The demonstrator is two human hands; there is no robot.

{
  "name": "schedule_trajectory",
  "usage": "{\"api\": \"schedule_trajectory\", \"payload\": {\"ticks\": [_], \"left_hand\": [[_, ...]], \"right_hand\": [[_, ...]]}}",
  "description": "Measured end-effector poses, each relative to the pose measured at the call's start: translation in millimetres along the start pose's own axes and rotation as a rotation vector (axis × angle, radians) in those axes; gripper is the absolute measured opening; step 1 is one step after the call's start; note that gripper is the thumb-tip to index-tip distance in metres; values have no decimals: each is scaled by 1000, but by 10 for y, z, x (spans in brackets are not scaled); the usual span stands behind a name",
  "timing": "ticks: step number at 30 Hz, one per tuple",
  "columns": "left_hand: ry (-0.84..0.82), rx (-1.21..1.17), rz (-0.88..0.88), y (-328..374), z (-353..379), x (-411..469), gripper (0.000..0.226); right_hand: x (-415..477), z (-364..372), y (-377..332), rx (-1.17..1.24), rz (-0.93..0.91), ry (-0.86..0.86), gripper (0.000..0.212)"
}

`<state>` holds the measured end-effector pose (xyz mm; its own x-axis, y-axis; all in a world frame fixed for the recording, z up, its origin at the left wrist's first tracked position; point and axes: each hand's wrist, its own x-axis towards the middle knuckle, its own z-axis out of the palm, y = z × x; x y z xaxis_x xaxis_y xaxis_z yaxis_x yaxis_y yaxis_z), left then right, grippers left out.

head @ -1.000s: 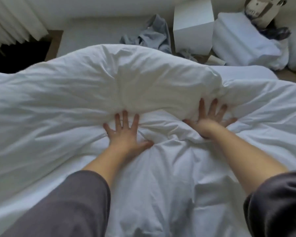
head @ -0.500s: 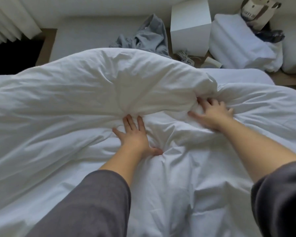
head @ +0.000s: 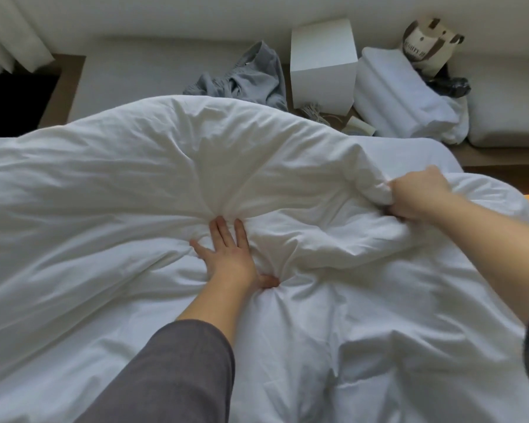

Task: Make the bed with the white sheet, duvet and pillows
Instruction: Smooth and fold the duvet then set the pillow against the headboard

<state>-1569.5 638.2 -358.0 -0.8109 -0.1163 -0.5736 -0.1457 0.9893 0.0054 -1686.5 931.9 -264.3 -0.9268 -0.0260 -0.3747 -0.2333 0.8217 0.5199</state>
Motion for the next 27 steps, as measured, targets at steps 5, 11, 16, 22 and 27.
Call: {"api": "schedule_trajectory", "payload": {"ticks": [5, 11, 16, 22, 27], "left_hand": [[-11, -9, -8, -7, 21, 24, 142], [-13, -8, 1, -16, 33, 27, 141], [-27, -10, 5, -22, 44, 35, 141], [-48, -1, 26, -45, 2, 74, 145], [-62, 6, 27, -32, -38, 133, 149]], "right_hand": [[-334, 147, -320, 376, -316, -64, 39], [-160, 167, 198, 1123, 203, -407, 47], [-87, -74, 20, 867, 101, -894, 64], [-3, -150, 289, 395, 390, 44, 34], [223, -702, 718, 517, 524, 576, 26]]}}
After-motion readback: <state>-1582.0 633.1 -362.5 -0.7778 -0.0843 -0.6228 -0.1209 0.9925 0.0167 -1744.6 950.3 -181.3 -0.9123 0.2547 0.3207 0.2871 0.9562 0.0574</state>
